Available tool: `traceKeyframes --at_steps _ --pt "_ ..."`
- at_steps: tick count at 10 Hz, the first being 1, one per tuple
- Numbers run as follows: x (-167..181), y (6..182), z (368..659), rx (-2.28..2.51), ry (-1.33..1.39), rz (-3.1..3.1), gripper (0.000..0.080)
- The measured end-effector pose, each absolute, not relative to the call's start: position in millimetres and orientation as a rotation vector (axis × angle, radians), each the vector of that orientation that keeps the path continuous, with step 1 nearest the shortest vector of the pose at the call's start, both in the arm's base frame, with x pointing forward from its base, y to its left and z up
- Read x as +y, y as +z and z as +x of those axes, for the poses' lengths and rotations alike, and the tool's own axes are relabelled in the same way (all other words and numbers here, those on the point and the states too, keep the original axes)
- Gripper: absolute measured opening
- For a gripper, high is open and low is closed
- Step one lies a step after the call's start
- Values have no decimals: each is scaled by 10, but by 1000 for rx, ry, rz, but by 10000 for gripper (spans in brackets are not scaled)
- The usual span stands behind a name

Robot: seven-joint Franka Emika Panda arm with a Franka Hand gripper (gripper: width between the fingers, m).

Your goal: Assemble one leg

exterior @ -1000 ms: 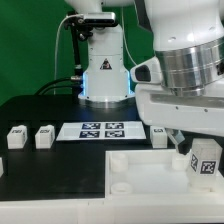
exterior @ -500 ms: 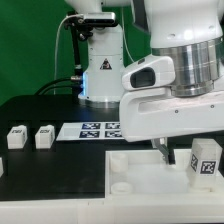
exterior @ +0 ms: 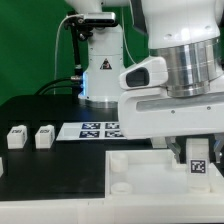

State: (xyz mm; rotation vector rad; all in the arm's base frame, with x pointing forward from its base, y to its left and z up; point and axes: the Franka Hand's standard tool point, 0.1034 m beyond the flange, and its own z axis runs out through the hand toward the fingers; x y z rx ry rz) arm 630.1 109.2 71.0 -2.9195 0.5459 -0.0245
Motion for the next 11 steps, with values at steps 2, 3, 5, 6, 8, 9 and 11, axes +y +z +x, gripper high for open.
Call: traceKeyframes --at_steps 2,3,5,6,8,9,11 --pt "1089 702 6293 865 5 -2842 298" --pt "1082 698 6290 1053 28 -2767 298" --pt "1074 695 6283 1529 111 -2498 298" --pt "1089 695 6279 1712 158 -2357 298" --pt "1090 695 6279 1898 194 -2203 298" --pt "1090 691 6276 1839 186 -2249 298" --pt "1112 689 6269 1776 178 -2299 379"
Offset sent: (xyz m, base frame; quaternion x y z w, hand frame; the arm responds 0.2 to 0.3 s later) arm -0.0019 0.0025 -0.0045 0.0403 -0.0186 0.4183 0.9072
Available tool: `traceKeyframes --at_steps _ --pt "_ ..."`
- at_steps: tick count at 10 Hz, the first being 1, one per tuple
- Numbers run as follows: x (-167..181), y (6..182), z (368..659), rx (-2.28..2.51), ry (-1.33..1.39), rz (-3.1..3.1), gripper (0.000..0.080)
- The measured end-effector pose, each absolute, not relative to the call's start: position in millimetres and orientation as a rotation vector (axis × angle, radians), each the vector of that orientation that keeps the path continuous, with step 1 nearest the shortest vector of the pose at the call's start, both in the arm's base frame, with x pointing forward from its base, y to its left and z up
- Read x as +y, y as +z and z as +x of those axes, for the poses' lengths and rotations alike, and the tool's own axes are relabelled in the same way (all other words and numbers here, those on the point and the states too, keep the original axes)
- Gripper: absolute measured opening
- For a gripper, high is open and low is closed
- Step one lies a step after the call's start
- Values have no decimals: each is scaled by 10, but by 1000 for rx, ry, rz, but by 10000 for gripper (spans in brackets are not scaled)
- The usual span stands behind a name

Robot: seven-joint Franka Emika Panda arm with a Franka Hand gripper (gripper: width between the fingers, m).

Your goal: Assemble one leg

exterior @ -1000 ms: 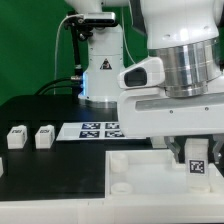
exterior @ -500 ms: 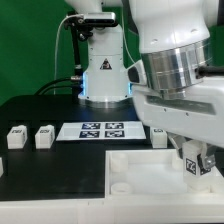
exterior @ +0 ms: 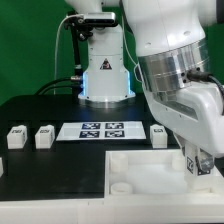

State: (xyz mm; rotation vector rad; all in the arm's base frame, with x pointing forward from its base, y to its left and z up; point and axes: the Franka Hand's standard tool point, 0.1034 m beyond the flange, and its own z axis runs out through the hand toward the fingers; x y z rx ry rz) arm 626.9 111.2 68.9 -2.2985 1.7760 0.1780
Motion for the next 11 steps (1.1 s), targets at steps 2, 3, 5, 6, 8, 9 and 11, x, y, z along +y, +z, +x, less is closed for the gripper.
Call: traceKeyframes --at_steps 2,3,5,6,8,9,11 --pt "1148 695 6263 1325 103 -2589 621" --pt "1149 700 6266 1132 74 -2684 641" --pt "1130 689 6264 867 42 -2779 648" --pt "1123 688 6265 714 23 -2823 648" --pt "1109 698 6275 280 -27 -2934 649" --pt "1104 709 6290 95 -49 -2969 649" --pt "1096 704 6289 68 -52 -2971 526"
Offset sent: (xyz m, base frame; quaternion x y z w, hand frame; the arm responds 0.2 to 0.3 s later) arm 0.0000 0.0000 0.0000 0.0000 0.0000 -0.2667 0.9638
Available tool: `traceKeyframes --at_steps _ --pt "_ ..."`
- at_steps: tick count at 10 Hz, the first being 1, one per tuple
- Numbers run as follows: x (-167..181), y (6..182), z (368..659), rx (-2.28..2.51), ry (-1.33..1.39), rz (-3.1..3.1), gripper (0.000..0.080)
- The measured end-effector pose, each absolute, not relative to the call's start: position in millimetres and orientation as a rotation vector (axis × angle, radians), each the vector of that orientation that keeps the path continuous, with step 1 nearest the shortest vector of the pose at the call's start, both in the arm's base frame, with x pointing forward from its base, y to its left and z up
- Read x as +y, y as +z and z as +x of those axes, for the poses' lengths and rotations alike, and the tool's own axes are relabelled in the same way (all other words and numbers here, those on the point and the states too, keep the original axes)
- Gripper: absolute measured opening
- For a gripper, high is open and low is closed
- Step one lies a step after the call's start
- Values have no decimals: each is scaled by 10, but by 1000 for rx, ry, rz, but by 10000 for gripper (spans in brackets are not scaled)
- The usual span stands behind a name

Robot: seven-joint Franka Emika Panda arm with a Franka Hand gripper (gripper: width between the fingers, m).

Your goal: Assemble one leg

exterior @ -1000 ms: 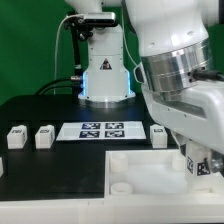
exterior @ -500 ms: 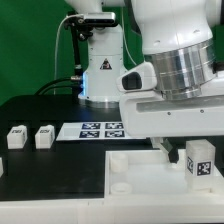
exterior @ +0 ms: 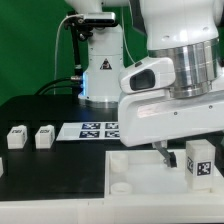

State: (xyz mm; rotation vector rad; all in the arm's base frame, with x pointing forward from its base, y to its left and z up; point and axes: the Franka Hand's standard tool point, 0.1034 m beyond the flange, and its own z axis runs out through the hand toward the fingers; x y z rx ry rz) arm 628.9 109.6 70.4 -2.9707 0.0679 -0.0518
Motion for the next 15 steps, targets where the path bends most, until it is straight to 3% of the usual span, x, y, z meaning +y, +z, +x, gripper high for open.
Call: traceKeyframes --at_steps 1,2,3,10,13,15 --pt "1098 704 6288 129 -46 -2968 387" --pt "1098 703 6287 200 -40 -2962 387" --pt "1093 702 6286 320 -29 -2951 291" --pt "1073 674 6270 1889 148 -2263 292" --pt "1081 672 6266 1964 166 -2194 292" --pt "1093 675 6270 1840 147 -2297 340"
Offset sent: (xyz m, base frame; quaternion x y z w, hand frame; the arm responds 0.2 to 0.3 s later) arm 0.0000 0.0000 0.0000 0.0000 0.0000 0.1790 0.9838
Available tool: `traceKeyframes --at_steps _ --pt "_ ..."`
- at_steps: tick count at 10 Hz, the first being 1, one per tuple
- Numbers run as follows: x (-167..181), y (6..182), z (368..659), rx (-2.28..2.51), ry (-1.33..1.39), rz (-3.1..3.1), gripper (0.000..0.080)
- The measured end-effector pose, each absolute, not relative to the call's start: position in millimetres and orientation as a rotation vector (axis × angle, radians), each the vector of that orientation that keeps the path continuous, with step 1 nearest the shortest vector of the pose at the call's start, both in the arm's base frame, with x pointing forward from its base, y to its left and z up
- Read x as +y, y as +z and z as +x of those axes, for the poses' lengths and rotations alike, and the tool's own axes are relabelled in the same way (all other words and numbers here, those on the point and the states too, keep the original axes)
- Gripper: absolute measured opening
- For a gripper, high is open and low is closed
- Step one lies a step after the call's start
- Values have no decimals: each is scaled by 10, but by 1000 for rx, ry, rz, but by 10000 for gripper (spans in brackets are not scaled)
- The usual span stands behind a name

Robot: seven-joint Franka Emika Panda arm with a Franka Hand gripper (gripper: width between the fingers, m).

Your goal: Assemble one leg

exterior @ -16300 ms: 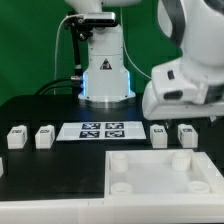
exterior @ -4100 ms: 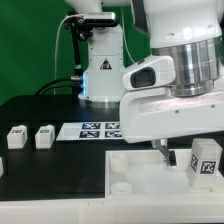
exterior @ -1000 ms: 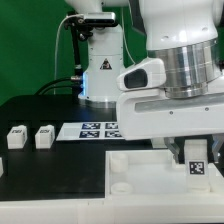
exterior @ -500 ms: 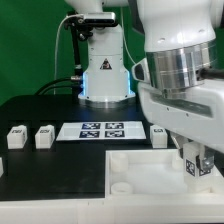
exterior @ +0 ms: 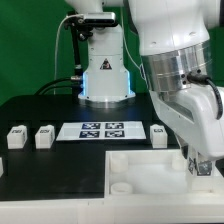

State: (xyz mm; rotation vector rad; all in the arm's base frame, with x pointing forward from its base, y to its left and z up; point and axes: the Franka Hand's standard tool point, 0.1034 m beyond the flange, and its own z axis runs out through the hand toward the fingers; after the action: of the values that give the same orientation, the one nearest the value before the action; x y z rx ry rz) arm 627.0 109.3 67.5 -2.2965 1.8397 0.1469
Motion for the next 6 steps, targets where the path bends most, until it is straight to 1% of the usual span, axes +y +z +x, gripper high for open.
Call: traceKeyframes --at_steps 1,2,3,4,6 --pt "1132 698 6274 1670 131 -2413 536" --pt "1160 727 6272 1488 114 -2524 614" --pt "1184 734 6272 1311 88 -2617 614" --pt "1167 721 6270 1197 75 -2672 643" --pt "1164 718 6268 927 42 -2784 648"
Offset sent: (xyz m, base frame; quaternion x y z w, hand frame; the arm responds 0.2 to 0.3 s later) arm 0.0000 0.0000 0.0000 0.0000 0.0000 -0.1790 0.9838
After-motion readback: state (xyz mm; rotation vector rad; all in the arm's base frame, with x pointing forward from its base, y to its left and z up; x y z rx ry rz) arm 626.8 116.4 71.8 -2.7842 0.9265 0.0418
